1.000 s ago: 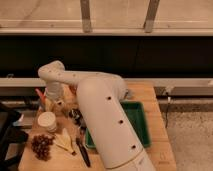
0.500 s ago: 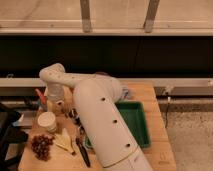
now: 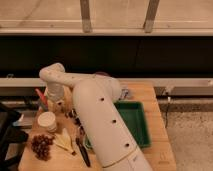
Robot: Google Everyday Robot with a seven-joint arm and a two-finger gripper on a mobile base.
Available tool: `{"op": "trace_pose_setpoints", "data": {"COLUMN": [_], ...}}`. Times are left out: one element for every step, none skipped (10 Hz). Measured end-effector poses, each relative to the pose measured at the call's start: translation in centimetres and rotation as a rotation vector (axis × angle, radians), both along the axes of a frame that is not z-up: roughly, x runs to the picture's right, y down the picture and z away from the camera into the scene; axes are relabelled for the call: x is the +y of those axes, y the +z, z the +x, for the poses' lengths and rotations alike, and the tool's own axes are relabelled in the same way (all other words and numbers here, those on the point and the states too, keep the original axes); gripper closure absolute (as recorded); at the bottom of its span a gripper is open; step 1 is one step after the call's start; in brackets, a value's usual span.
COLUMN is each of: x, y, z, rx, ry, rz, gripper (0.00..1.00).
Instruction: Place fork in red bowl
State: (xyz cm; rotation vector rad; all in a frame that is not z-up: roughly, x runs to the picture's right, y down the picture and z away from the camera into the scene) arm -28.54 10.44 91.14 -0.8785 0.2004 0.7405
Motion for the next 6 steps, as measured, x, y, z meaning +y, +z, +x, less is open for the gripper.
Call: {"op": "trace_pose_setpoints", "data": {"x": [-0.06,0.02,-0.21,-0.03,-0.03,0.08], "y": [0.26,0.17,0.1,-0.09,-0.02,0.39], "z": [0.03,-0.02,0.06,-0.19,-0.36,-0.25], "rx": [-0.002,-0.002,-0.003,-0.006,-0.009,-0.009], "ry": [0.001,-0.004,0.0,-0.005,-0.004,-0.003], "rz": [-0.002,-0.002,-0.001,-0.006,-0.005,-0.009], "gripper": [0.59,0.7,0.8,0.9,0.97,1.0]}}
